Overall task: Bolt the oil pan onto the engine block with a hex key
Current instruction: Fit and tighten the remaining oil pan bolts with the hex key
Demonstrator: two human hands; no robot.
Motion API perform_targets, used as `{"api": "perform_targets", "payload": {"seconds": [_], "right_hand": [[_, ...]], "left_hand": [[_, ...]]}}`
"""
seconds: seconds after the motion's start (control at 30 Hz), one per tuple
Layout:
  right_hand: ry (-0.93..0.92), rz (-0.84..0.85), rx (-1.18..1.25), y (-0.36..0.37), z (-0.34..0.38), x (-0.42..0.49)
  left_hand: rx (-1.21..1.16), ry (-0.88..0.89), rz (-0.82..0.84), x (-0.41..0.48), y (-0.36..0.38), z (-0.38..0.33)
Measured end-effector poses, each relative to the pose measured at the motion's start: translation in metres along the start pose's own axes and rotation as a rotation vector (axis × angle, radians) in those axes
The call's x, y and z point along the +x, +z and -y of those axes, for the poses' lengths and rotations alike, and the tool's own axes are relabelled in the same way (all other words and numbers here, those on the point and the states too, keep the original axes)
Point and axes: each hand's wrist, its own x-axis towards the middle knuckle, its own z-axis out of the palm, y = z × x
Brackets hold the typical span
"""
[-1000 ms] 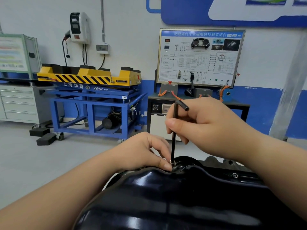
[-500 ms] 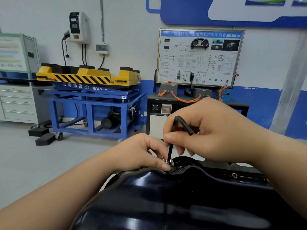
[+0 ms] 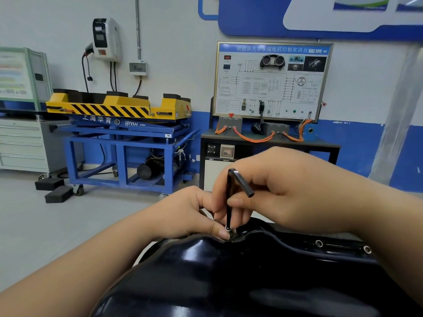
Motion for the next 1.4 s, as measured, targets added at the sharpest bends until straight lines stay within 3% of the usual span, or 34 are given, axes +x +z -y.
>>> {"api": "perform_targets", "payload": {"seconds": [0.23,0.83,1.13,1.23,1.33,1.4], "right_hand": [[-0.02,-0.027,-0.068,-0.001,-0.001,0.0],[-0.028,-0.054,0.05,0.003,-0.007,0.004],[-0.068,-0.06,-0.027,0.002,-0.006,0.004],[-0.059,-0.035,0.049,0.002,-0.006,0.003],[-0.07,-0.042,0.097,0.002,-0.008,0.002],[-0.066,-0.054,0.089,0.002,-0.009,0.003]], "left_hand": [[-0.061,-0.005,0.038,0.0,0.003,-0.004],[-0.159,0.005,0.09,0.0,0.001,-0.003],[-0.298,0.039,0.202,-0.002,-0.006,-0.001],[-0.296,0.055,0.051,-0.006,-0.004,-0.004],[-0.399,0.128,-0.337,-0.015,0.0,-0.019],[-0.389,0.269,-0.54,-0.025,0.0,-0.036]]}}
